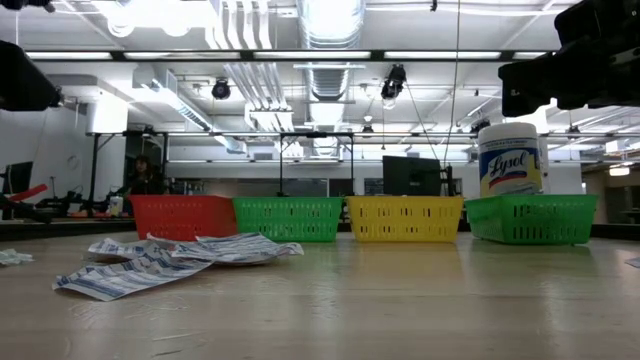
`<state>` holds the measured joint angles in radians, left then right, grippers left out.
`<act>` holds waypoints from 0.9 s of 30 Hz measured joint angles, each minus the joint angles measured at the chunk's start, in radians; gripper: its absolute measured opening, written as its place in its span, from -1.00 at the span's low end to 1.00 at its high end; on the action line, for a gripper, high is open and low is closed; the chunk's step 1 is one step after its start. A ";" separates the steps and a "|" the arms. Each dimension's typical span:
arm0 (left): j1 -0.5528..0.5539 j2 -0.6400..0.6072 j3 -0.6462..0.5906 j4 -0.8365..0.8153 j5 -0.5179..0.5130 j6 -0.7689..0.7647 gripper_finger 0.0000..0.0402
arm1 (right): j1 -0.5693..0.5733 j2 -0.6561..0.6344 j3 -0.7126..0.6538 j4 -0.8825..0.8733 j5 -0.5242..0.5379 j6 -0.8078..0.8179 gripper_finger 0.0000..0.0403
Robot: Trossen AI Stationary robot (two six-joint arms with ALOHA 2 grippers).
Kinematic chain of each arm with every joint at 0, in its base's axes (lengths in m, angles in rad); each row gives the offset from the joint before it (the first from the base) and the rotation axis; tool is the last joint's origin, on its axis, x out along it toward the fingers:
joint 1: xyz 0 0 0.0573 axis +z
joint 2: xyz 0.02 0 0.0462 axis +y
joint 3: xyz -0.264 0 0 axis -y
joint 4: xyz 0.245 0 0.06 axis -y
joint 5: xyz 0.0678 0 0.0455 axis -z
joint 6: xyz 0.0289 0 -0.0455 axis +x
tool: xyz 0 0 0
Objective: Pick & Place First Aid Supplies
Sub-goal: Put the green bandage into the left green bin
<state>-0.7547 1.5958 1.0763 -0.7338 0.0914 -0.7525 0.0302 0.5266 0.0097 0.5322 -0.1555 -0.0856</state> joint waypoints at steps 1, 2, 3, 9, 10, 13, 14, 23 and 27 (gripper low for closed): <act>0.000 0.005 0.000 0.000 0.000 0.000 -0.46 | 0.000 0.000 0.000 0.000 0.000 0.000 -0.96; 0.000 0.010 0.000 0.001 0.000 0.000 -0.46 | 0.000 0.000 0.000 0.000 0.000 0.000 -0.96; 0.000 0.016 0.000 0.000 -0.001 0.000 -0.46 | 0.000 0.000 0.000 -0.001 0.000 0.000 -0.96; -0.001 0.065 0.000 0.004 0.003 0.047 -0.46 | 0.000 0.000 0.000 -0.001 0.000 0.000 -0.96; -0.001 0.072 0.000 0.005 0.005 0.054 -0.46 | 0.000 0.000 0.000 -0.001 0.000 0.000 -0.96; -0.001 0.085 0.000 0.007 0.005 0.068 -0.46 | 0.000 0.000 0.000 -0.001 0.000 0.000 -0.96; -0.001 0.088 0.000 0.009 0.005 0.069 -0.46 | 0.000 0.000 0.000 -0.001 0.000 0.000 -0.96; -0.001 0.126 0.000 0.034 0.002 0.114 -0.46 | 0.000 0.000 0.000 -0.001 0.000 0.000 -0.96; -0.001 0.141 0.000 0.037 0.002 0.124 -0.46 | 0.000 0.000 0.000 -0.002 0.000 0.000 -0.96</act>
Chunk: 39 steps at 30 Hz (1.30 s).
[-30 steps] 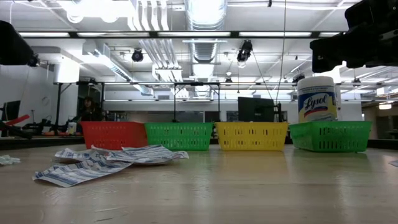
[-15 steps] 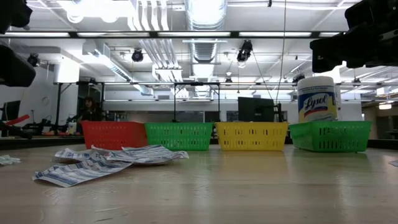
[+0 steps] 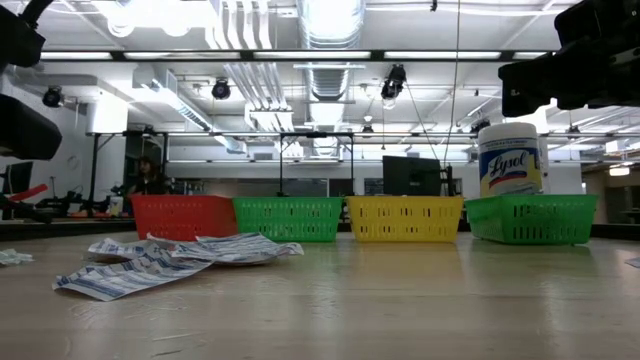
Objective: Pick & Place First Aid Supplies
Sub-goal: Put the green bandage into the left green bin
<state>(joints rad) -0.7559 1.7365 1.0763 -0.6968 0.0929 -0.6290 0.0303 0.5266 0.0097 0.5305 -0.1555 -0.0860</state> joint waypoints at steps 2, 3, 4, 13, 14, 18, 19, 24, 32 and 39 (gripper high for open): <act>0.000 0.006 0.000 0.000 0.000 -0.001 -0.46 | 0.000 0.000 0.000 0.000 0.000 0.000 -0.96; 0.000 0.008 0.000 0.000 0.000 -0.001 -0.46 | 0.000 0.000 0.000 0.000 0.000 0.000 -0.96; 0.000 0.008 0.000 0.001 -0.001 -0.001 -0.46 | 0.000 0.000 0.000 0.000 0.000 0.000 -0.96; 0.000 0.009 0.000 0.001 -0.078 -0.002 -0.46 | 0.000 0.000 0.000 0.000 0.000 0.004 -0.96; 0.000 0.009 0.000 0.001 -0.080 -0.002 -0.46 | 0.000 0.000 0.000 0.000 0.000 0.004 -0.96; 0.001 0.009 0.000 0.001 -0.080 -0.004 -0.46 | 0.000 0.000 0.000 0.000 0.000 0.004 -0.96; 0.001 0.009 0.000 0.002 -0.080 -0.007 -0.46 | 0.000 0.000 0.000 0.000 0.000 0.004 -0.96; 0.001 0.009 0.000 0.009 -0.080 -0.011 -0.46 | 0.000 0.000 0.000 0.000 0.000 0.005 -0.96; 0.001 0.009 -0.020 0.033 -0.079 -0.019 -0.46 | 0.000 0.000 0.000 0.000 0.000 0.008 -0.96; 0.001 0.002 -0.076 0.106 -0.076 -0.033 -0.53 | 0.000 0.001 0.000 -0.001 0.000 0.008 -0.96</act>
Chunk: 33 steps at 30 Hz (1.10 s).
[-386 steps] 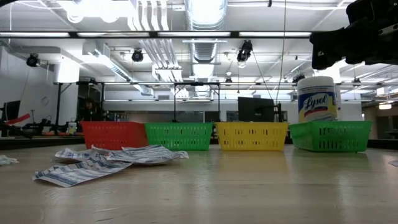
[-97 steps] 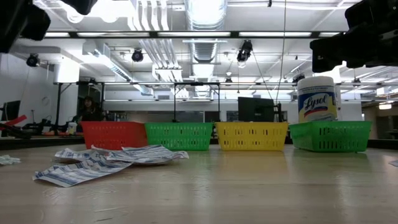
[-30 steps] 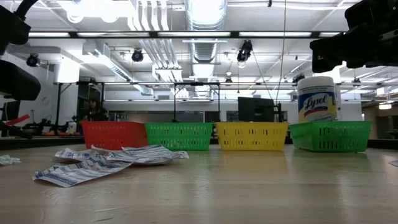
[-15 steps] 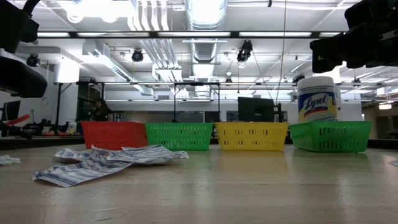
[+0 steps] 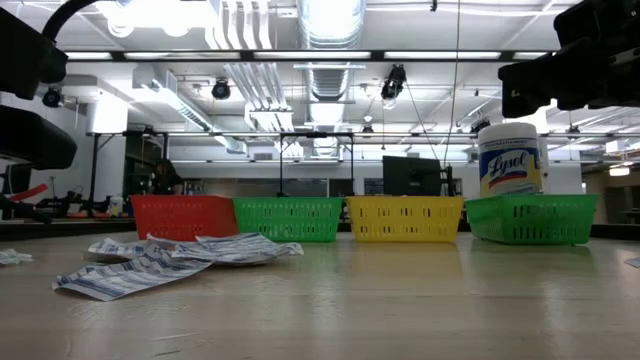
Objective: Pick & Place First Aid Supplies
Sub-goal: Put the green bandage into the left green bin
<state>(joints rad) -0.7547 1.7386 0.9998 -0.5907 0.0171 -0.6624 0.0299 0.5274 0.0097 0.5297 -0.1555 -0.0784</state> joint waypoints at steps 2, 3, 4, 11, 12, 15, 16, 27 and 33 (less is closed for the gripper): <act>0.000 0.001 -0.002 0.001 0.002 -0.003 -0.57 | 0.000 0.000 0.000 0.000 0.000 -0.001 -0.96; 0.000 0.001 -0.002 0.001 0.003 -0.003 -0.60 | 0.000 0.000 0.000 0.000 0.000 -0.001 -0.96; 0.000 0.001 -0.003 0.001 0.003 -0.003 -0.62 | 0.000 0.000 0.000 0.000 0.000 0.000 -0.96; 0.001 0.003 -0.005 0.004 0.005 -0.013 -0.80 | 0.000 0.000 0.000 0.000 0.000 0.000 -0.96; 0.001 0.003 -0.005 0.004 0.003 -0.021 -0.83 | 0.000 0.000 0.000 0.000 0.000 0.000 -0.96; 0.001 0.004 -0.006 0.004 -0.001 -0.040 -0.94 | 0.000 0.000 0.000 0.000 0.000 0.000 -0.96; 0.001 0.004 -0.006 0.006 -0.001 -0.050 -0.97 | 0.000 0.000 0.000 0.000 0.000 0.000 -0.96; 0.002 -0.004 0.001 0.018 -0.017 -0.124 -1.00 | 0.000 -0.001 0.000 0.000 0.000 0.000 -0.96; 0.002 -0.057 0.012 0.028 -0.061 -0.123 -1.00 | 0.000 -0.001 0.000 0.000 0.000 0.000 -0.96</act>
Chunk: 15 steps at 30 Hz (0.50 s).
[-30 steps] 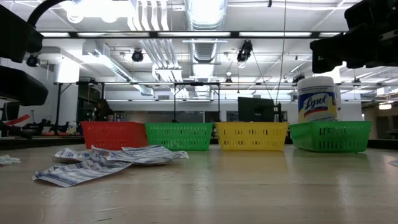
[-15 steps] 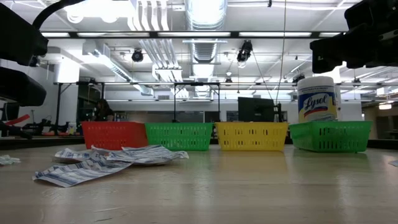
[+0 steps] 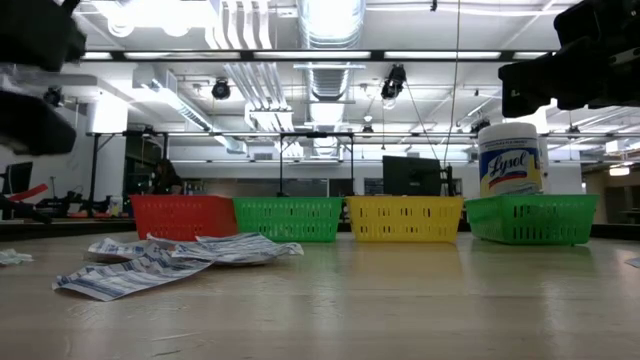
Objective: Pick & Place First Aid Supplies
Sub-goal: Put the green bandage into the left green bin
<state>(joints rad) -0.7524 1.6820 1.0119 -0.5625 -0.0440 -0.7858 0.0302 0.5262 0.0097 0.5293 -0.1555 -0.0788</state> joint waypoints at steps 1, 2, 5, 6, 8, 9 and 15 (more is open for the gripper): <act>0.000 -0.013 0.002 -0.003 -0.003 0.000 -1.00 | 0.000 0.000 0.000 0.000 0.000 0.000 -0.96; 0.000 -0.021 0.003 -0.001 -0.012 0.002 -1.00 | 0.000 0.000 0.000 0.000 0.000 0.000 -0.96; 0.000 -0.041 0.001 -0.003 -0.039 0.016 -1.00 | 0.000 0.000 0.000 0.000 0.000 0.000 -0.96; 0.000 -0.051 0.001 0.009 -0.051 0.027 -1.00 | 0.000 0.000 0.000 0.000 0.000 0.000 -0.96; 0.001 -0.071 0.002 0.043 -0.085 0.056 -1.00 | 0.000 0.000 0.000 0.000 0.000 0.000 -0.96; 0.001 -0.079 0.002 0.065 -0.103 0.077 -1.00 | 0.000 0.000 0.000 0.000 0.000 0.000 -0.96; 0.003 -0.116 0.001 0.263 -0.250 0.249 -1.00 | 0.000 0.000 0.000 0.000 0.000 0.000 -0.96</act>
<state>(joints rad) -0.7493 1.5664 1.0131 -0.2995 -0.2937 -0.5364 0.0303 0.5266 0.0097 0.5297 -0.1554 -0.0788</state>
